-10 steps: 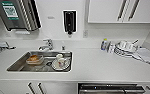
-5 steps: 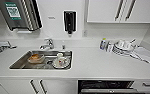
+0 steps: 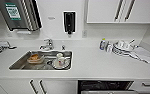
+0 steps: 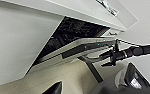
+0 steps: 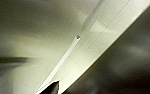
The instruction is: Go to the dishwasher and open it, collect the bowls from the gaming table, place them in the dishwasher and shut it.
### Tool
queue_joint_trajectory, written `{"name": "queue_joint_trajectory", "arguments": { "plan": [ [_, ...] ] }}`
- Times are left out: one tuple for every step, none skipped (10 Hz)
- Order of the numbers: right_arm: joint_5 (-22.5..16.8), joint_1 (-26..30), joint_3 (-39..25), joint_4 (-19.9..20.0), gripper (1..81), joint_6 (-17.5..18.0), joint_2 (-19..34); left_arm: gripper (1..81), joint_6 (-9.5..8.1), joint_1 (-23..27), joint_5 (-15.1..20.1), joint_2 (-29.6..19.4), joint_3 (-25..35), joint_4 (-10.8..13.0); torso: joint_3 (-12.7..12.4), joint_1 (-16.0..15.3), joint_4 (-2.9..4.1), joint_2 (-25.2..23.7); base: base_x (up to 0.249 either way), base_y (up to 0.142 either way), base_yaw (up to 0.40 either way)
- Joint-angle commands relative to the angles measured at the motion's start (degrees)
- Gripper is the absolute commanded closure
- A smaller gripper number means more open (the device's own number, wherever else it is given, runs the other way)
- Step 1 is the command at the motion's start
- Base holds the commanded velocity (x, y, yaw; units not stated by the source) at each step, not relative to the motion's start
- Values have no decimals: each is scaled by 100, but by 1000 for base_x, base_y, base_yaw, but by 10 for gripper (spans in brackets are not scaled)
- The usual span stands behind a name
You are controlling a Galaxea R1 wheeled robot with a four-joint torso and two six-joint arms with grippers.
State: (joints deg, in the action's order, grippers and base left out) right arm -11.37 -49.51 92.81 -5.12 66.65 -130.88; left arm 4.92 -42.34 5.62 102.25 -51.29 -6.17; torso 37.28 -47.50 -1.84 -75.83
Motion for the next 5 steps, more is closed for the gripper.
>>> {"name": "queue_joint_trajectory", "arguments": {
  "plan": [
    [-779, 173, 298, -297, 10, -222, -468, 10, 61, 468, 141, -196, 163, 54, 2, 0, 0, 0, -63, 0, 0],
    [-779, 173, 298, -297, 10, -222, -468, 10, 61, 476, 141, -196, 163, 54, 0, 2, -2, 0, -63, 0, 0],
    [-779, 182, 299, -297, 10, -222, -468, 10, 61, 468, 141, -196, 163, 54, 0, 2, -4, 0, -67, 0, 0],
    [-779, 173, 307, -297, 10, -222, -468, 10, 61, 468, 141, -178, 163, 54, -5, 11, -4, -6, -68, 0, 0],
    [-779, 173, 325, -297, 10, -222, -468, 10, 61, 476, 141, -170, 163, 54, -5, 11, -4, -6, -68, 0, 0]
  ]
}}
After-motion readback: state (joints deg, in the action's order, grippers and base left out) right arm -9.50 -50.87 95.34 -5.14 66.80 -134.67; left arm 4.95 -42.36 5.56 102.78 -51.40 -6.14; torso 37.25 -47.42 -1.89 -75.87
